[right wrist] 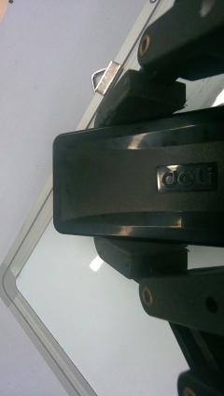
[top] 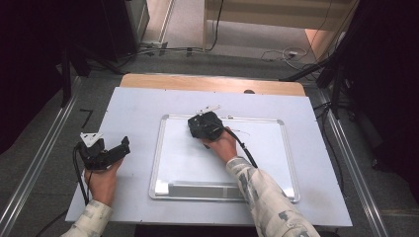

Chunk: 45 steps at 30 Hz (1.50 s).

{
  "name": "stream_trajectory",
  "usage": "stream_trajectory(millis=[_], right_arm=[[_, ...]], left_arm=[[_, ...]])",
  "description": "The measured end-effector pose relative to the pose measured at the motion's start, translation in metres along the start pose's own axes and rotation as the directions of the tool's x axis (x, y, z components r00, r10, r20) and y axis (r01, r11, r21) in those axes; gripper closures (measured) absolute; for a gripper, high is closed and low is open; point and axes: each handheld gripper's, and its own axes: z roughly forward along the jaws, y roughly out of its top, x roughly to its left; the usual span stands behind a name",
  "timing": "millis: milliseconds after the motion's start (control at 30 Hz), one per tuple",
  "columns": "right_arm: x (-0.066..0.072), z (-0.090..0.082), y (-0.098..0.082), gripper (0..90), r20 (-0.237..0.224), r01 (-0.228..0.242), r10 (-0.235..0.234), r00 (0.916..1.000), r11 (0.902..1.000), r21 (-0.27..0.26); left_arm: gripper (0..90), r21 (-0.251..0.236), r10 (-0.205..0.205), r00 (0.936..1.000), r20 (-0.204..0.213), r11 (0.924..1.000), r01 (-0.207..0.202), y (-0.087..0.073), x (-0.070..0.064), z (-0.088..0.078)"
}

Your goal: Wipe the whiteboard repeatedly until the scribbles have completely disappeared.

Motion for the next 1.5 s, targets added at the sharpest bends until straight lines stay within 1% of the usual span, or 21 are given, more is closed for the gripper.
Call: stream_trajectory(millis=[233,367,467,733,1333,1400,1433,1500], right_arm=[[0.001,0.000,0.001,37.8,0.005,0.001,-0.001,1.0000,1.0000,0.003],[-0.001,-0.001,0.000,37.8,0.008,-0.005,0.005,1.0000,0.9999,0.009],[-0.006,-0.003,-0.003,37.8,0.007,-0.010,0.010,0.9999,0.9999,0.007],[-0.020,-0.010,-0.010,37.8,0.020,-0.023,0.023,0.9995,0.9997,0.007],[-0.051,-0.027,-0.026,37.8,0.061,-0.057,0.056,0.9965,0.9983,0.011],[-0.050,-0.028,-0.027,37.8,0.065,-0.066,0.065,0.9957,0.9977,0.013],[-0.050,-0.028,-0.027,37.9,0.072,-0.061,0.060,0.9956,0.9980,0.014],[-0.049,-0.028,-0.027,37.9,0.069,-0.059,0.058,0.9959,0.9981,0.015]], left_arm=[[10.2,0.004,-0.001,1.0000,-0.003,1.0000,0.001,0.000,0.001,0.000],[10.2,0.002,-0.004,1.0000,-0.004,1.0000,0.004,0.000,0.002,-0.002],[10.2,0.002,-0.004,1.0000,-0.006,1.0000,0.004,0.000,0.004,-0.002],[10.2,0.002,-0.003,1.0000,-0.007,1.0000,0.003,0.000,0.003,-0.002],[10.2,0.003,-0.001,1.0000,-0.009,1.0000,0.001,0.000,0.002,-0.002],[10.2,0.002,-0.001,1.0000,-0.007,1.0000,0.001,0.000,0.002,-0.002],[10.2,0.000,0.000,1.0000,-0.007,1.0000,0.000,0.000,0.002,-0.002],[10.2,0.001,0.002,1.0000,-0.008,1.0000,-0.002,0.000,0.002,-0.002]])
